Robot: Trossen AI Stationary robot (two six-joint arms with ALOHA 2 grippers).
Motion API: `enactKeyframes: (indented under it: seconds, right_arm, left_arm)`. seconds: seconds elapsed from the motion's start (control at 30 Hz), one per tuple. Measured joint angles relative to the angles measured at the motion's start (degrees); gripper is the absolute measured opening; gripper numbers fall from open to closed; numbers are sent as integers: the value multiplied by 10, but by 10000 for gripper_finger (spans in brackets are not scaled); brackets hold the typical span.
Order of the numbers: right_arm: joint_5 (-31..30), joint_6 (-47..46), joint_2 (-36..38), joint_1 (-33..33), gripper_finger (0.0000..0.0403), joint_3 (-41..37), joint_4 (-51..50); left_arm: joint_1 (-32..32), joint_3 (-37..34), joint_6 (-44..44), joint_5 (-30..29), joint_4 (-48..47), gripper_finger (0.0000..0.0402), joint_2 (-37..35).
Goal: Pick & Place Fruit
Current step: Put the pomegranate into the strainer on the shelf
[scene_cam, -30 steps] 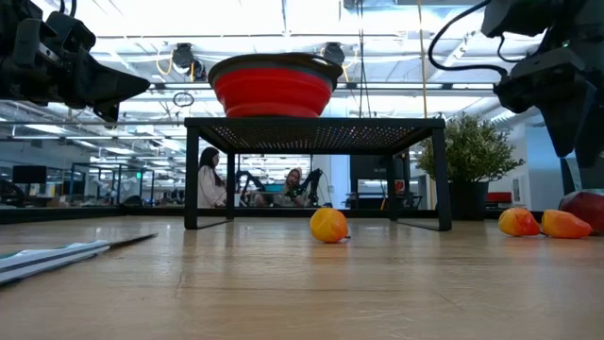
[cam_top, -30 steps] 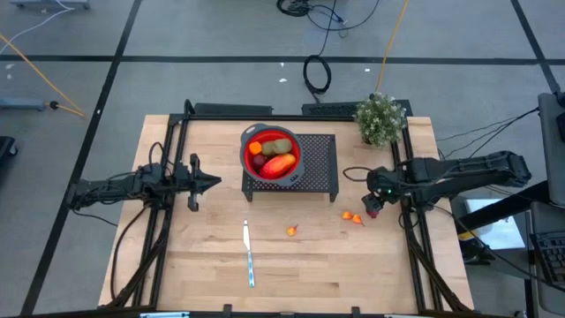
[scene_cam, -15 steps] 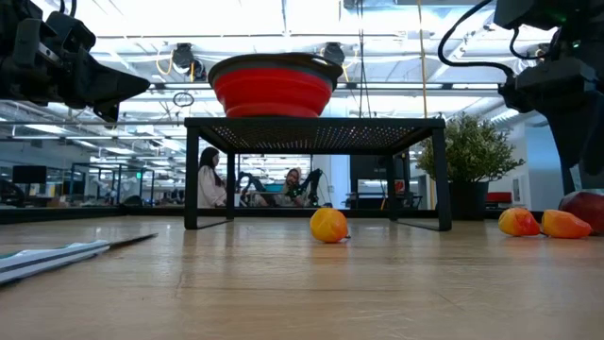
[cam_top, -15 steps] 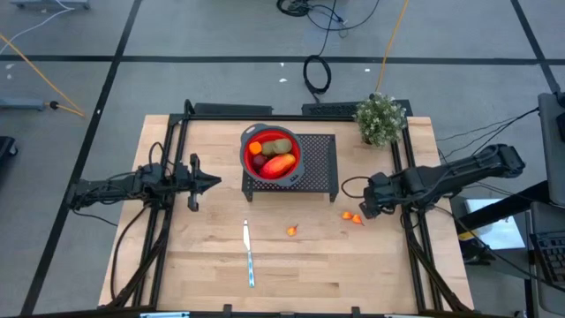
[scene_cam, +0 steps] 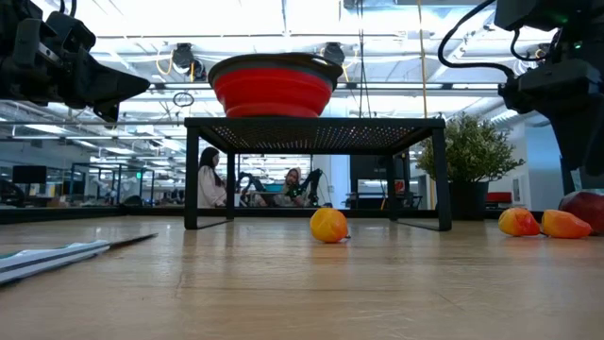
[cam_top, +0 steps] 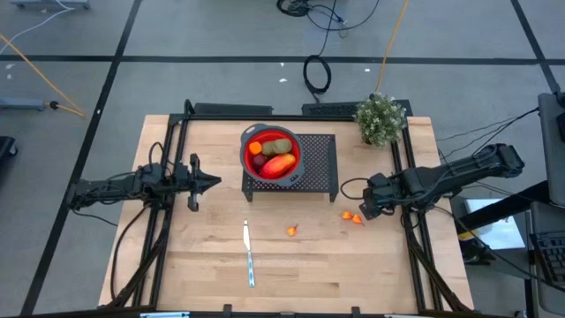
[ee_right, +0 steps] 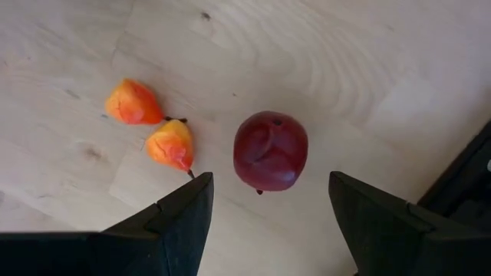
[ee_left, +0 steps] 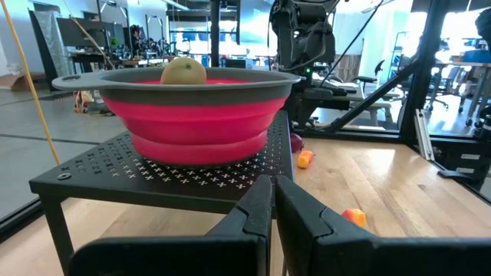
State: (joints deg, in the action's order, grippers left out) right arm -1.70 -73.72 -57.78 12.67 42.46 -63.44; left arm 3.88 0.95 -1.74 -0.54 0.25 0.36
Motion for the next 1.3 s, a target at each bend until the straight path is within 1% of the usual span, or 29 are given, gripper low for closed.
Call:
enactKeyframes:
  seconds: [0.17, 1.3]
  right_arm:
    - [2, 27, 0, 0, 251, 0, 2]
    - [-2, 24, 0, 0, 251, -1, 3]
  left_arm:
    - [0, 0, 0, 0, 0, 21, 0]
    - [0, 0, 0, 0, 0, 21, 0]
